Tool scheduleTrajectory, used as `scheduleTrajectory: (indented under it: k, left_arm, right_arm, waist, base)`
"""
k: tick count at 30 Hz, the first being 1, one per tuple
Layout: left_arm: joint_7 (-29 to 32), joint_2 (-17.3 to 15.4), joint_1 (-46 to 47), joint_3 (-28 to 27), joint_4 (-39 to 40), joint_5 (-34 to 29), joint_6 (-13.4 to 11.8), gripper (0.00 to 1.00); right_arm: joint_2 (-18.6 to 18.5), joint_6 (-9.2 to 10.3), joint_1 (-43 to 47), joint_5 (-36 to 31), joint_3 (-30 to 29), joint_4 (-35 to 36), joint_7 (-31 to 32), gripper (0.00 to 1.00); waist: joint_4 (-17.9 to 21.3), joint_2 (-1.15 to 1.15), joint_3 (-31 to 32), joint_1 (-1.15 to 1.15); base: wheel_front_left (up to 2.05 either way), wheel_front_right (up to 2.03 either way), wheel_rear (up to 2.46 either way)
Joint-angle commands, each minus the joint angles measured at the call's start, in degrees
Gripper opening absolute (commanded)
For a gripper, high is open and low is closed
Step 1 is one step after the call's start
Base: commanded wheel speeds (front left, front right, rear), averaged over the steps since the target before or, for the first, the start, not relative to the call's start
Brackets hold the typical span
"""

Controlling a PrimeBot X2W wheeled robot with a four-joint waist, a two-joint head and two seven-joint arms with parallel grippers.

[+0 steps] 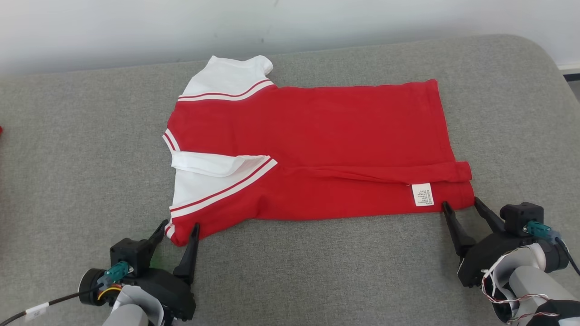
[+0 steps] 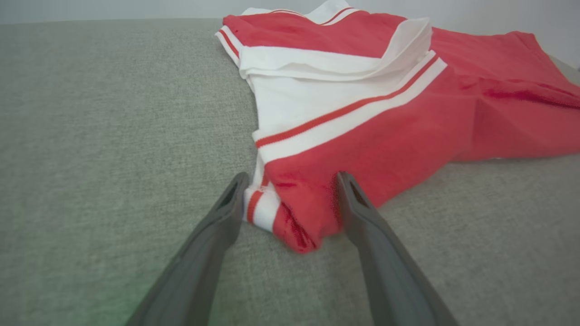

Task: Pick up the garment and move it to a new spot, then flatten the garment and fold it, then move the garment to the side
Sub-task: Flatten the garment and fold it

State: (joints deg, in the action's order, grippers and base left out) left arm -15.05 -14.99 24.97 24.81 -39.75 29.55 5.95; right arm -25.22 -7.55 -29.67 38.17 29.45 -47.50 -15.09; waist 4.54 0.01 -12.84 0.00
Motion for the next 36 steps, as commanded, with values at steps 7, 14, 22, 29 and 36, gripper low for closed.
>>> scheduleTrajectory:
  k: [7, 14, 22, 29, 36]
  left_arm:
    - [-0.07, 1.69, 1.41, -0.7, -4.69, 0.52, 0.45, 0.76]
    - [-0.07, 1.86, -0.19, -1.12, -5.39, -0.47, 1.08, 0.0]
    - [-0.13, 0.99, -9.33, -4.37, 2.25, 0.01, 0.72, 0.0]
    - [-0.13, 2.5, -19.22, -5.24, 9.12, 0.51, -0.73, 0.0]
    - [0.32, 2.18, -24.7, -5.1, 13.26, 1.12, -2.39, 0.0]
  right_arm:
    - [3.02, 0.14, -0.83, -1.93, -2.61, -2.9, -0.09, 0.0]
    - [3.37, 0.14, 1.47, -4.19, -3.15, -1.86, -0.09, 0.0]
    - [2.57, 0.14, 9.3, -5.21, -6.74, 4.45, -0.09, 0.0]
    - [1.13, 0.14, 15.81, -4.65, -8.22, 8.06, -0.09, 0.0]
    - [0.16, 0.14, 21.43, -2.46, -8.78, 9.39, -0.1, 0.0]
  waist:
    - [-0.36, -0.01, 0.28, 0.0]
    - [-0.28, -0.01, 3.13, 0.0]
    - [0.29, -0.01, 8.52, 0.0]
    - [0.43, -0.01, 10.4, 0.0]
    - [-0.76, -0.01, 11.02, 0.0]
  base:
    - [0.0, 0.0, 0.0]
    - [0.0, 0.0, 0.0]
    - [0.0, 0.0, 0.0]
    - [0.0, 0.0, 0.0]
    - [0.0, 0.0, 0.0]
